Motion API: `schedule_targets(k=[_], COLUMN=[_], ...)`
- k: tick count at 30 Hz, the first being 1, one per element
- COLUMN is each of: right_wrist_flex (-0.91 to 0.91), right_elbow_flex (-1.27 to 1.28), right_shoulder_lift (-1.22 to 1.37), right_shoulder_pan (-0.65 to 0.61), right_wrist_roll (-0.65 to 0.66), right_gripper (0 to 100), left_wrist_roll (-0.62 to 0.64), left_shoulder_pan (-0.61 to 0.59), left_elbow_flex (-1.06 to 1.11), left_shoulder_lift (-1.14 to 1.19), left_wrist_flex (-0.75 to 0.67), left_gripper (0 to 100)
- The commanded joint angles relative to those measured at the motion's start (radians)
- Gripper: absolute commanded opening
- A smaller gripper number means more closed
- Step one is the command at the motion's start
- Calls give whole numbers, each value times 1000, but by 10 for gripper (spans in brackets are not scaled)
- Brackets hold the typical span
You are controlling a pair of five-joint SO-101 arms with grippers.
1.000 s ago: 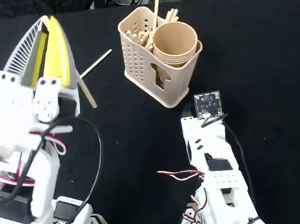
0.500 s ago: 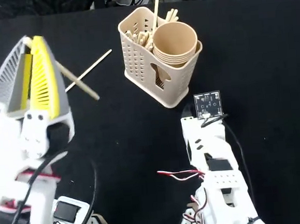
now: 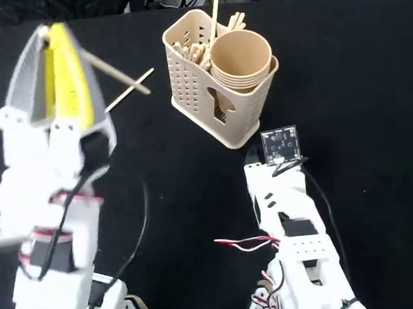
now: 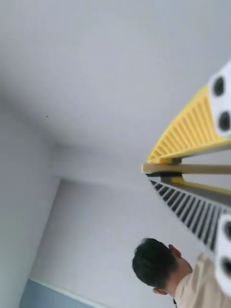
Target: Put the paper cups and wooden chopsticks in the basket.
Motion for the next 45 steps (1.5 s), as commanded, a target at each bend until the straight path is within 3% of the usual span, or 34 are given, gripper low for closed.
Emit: schedule_targets(k=[1, 10, 20, 34, 45], right_wrist_flex=[5, 5, 5, 6, 37], right_elbow_flex=[-1, -1, -1, -1, -1], right_shoulder_lift=[-8, -8, -8, -7, -13], right_shoulder_pan=[-12, -11, -9, -9, -8], right_wrist_roll=[8, 8, 8, 8, 8], right_gripper=[15, 15, 15, 15, 15], left_wrist_roll=[35, 21, 18, -40, -69], left_shoulder_pan=[-27, 28, 58, 35, 62], left_elbow_flex=[-68, -107, -31, -314, -371], left_shoulder_lift=[147, 358, 408, 793, 893], left_wrist_flex=[-140, -336, -585, -595, -591], left_gripper=[28, 28, 27, 27, 27])
